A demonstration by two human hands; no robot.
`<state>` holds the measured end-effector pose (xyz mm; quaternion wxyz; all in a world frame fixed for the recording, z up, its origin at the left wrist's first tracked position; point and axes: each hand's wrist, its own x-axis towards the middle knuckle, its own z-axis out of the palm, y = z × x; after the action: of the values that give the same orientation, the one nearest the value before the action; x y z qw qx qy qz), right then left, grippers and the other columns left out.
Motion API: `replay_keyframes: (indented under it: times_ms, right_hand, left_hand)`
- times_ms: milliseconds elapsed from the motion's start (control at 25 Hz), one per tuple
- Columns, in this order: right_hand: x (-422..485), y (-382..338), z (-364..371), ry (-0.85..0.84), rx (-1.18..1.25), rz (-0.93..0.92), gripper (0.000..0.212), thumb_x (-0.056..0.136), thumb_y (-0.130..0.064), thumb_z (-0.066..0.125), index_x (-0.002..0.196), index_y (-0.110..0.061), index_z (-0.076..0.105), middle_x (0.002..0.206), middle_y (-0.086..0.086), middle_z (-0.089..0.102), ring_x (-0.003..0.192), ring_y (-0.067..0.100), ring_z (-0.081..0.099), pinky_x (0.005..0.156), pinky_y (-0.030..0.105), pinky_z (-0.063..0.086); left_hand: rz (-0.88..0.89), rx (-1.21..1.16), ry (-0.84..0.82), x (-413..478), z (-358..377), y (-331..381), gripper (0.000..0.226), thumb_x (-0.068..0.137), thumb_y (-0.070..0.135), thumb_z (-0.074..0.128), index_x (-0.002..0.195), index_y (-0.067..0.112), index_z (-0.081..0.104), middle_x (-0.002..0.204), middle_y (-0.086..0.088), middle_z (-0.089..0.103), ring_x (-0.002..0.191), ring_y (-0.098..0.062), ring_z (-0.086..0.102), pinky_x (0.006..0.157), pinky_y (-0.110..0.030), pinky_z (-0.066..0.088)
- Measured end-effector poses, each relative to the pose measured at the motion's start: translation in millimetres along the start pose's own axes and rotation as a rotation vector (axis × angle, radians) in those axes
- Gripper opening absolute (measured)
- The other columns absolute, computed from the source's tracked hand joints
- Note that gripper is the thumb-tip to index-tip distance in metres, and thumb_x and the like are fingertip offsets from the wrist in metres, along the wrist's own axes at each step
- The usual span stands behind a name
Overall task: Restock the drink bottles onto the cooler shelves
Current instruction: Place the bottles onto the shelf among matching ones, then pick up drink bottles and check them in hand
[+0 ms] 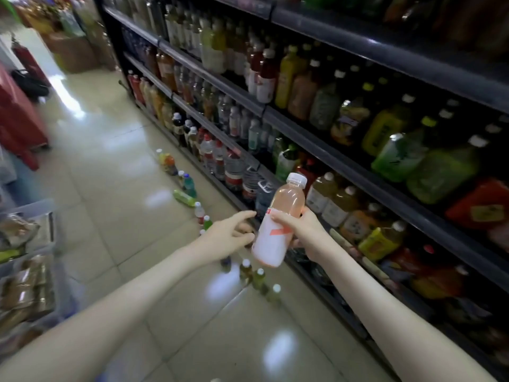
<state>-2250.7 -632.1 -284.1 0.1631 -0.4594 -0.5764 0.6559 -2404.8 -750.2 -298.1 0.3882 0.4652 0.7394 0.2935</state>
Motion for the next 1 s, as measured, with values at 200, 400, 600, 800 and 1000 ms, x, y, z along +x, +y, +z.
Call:
replay_keyframes:
  times_ms: [200,400,600,800,1000]
  right_hand:
    - [55,-47,118,-0.065,-0.026,-0.011,0.023,0.08,-0.032,0.075,0.098,-0.024,0.064,0.102,0.005,0.073,0.095,0.023,0.069,0.087,0.046,0.053]
    - [144,-91,208,-0.11,-0.038,-0.06,0.021,0.08,-0.028,0.076,0.096,-0.021,0.064,0.1,0.008,0.073,0.088,0.021,0.071,0.07,0.035,0.056]
    - [271,-147,303,-0.181,-0.01,-0.096,0.018,0.084,-0.023,0.073,0.099,-0.018,0.065,0.101,0.01,0.073,0.087,0.02,0.071,0.071,0.035,0.059]
    - [387,-239,378,-0.208,0.006,-0.194,0.015,0.085,-0.019,0.072,0.098,-0.016,0.065,0.093,0.006,0.073,0.077,0.012,0.072,0.067,0.028,0.059]
    - [494,-284,433,-0.065,0.046,-0.218,0.043,0.077,-0.031,0.078,0.113,-0.016,0.059,0.103,0.007,0.071,0.09,0.021,0.071,0.075,0.038,0.058]
  left_hand:
    - [0.003,-0.01,0.079,10,-126,-57,0.05,0.092,0.028,0.058,0.137,0.038,0.039,0.123,0.002,0.057,0.103,-0.009,0.058,0.089,-0.019,0.043]
    - [0.025,-0.188,0.057,70,-222,-102,0.052,0.089,0.024,0.062,0.133,0.044,0.042,0.121,0.006,0.059,0.101,-0.005,0.062,0.082,-0.022,0.051]
    - [0.033,-0.223,0.04,168,-344,-148,0.074,0.078,0.032,0.074,0.14,0.045,0.035,0.118,0.009,0.066,0.106,-0.006,0.063,0.094,-0.031,0.05]
    - [0.082,-0.237,0.1,253,-479,-167,0.071,0.08,0.031,0.074,0.138,0.048,0.037,0.119,0.011,0.064,0.105,-0.002,0.062,0.094,-0.03,0.05]
    - [0.145,-0.176,-0.01,349,-584,-192,0.076,0.069,0.048,0.077,0.131,0.059,0.035,0.118,0.018,0.056,0.105,-0.002,0.06,0.091,-0.024,0.049]
